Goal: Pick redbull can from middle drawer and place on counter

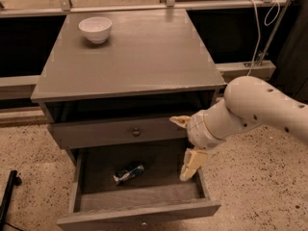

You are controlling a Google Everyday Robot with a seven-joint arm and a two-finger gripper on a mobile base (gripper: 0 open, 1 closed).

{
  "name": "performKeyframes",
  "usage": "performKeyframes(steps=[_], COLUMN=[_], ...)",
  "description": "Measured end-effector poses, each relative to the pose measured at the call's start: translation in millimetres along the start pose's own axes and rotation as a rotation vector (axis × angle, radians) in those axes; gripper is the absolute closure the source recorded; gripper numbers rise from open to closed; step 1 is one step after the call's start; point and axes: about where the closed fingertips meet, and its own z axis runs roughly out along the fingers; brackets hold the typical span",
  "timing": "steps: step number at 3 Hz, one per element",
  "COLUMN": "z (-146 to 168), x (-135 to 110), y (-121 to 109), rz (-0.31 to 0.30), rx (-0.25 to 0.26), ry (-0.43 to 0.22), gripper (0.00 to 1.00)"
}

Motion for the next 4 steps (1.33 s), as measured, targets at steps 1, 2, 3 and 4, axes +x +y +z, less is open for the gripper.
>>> performKeyframes(steps=[1, 2, 3, 4], z=[0, 34, 108, 167], x=[0, 13, 56, 100], y=[0, 3, 30, 31], rz=[0.000, -0.022, 0.018, 0.087], rx=[0.000, 0.025, 0.020, 0.129], ry=[0.000, 0.014, -0.004, -0.100], gripper=[0.00, 0.00, 0.00, 0.00])
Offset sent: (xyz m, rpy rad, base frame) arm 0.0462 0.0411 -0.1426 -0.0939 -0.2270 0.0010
